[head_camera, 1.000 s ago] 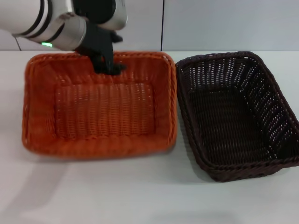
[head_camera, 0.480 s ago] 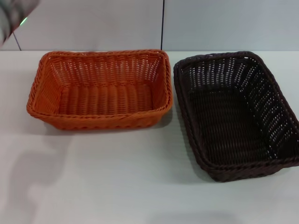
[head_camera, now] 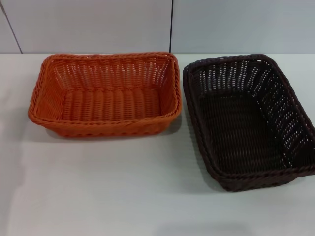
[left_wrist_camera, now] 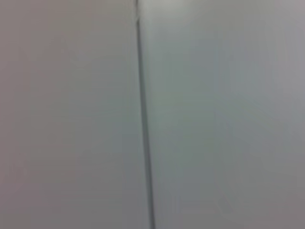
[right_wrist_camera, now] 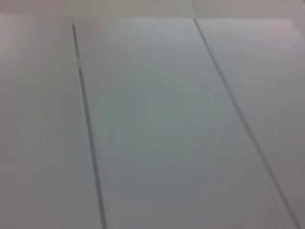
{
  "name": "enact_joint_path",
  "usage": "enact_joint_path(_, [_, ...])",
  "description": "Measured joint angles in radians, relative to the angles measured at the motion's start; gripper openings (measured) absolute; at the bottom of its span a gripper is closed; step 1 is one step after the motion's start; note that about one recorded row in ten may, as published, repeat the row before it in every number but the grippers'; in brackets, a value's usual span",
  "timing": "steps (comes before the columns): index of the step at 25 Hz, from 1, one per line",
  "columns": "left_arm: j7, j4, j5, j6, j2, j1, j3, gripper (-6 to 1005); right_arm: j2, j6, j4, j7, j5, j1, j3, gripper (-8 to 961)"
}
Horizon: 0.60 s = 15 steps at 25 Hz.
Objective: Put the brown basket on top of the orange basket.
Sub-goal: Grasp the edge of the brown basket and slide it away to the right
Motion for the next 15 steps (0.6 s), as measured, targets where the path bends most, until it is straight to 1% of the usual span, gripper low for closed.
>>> enact_joint_path(2, [-0.058, 0.224, -0.006, 0.097, -0.003, -0.032, -0.027, 780, -0.001, -0.011, -0.036, 0.002, -0.05, 0.003, 0.0, 739])
enact_joint_path(4, [-0.058, 0.224, -0.006, 0.097, -0.003, -0.032, -0.027, 783, -0.004, -0.014, -0.081, 0.003, -0.109, 0.008, 0.0, 739])
enact_joint_path(5, [-0.11, 0.379, -0.008, 0.173, -0.005, -0.045, -0.04, 784, -0.005, -0.014, -0.108, 0.003, -0.141, 0.011, -0.001, 739])
enact_joint_path(7, [-0.123, 0.428, -0.01, 0.183, -0.007, -0.04, -0.043, 784, -0.01, 0.008, -0.169, 0.003, -0.201, 0.024, 0.0, 740])
enact_joint_path(8, [-0.123, 0.428, -0.01, 0.183, -0.007, -0.04, -0.043, 785, -0.013, 0.027, -0.197, 0.01, -0.228, 0.03, -0.001, 740])
enact_joint_path(10, [-0.129, 0.468, -0.012, 0.183, -0.009, -0.03, -0.044, 785, -0.026, 0.134, -0.307, 0.069, -0.328, 0.037, 0.001, 740])
enact_joint_path(12, [-0.14, 0.487, -0.024, 0.184, -0.01, -0.019, -0.044, 785, -0.038, 0.281, -0.449, 0.15, -0.432, 0.029, 0.007, 740])
enact_joint_path(13, [-0.14, 0.487, -0.024, 0.184, -0.01, -0.019, -0.044, 785, -0.044, 0.382, -0.537, 0.199, -0.494, 0.022, 0.009, 740])
enact_joint_path(15, [-0.148, 0.498, -0.045, 0.187, -0.011, -0.011, -0.044, 785, -0.054, 0.645, -0.729, 0.315, -0.661, 0.01, 0.011, 740])
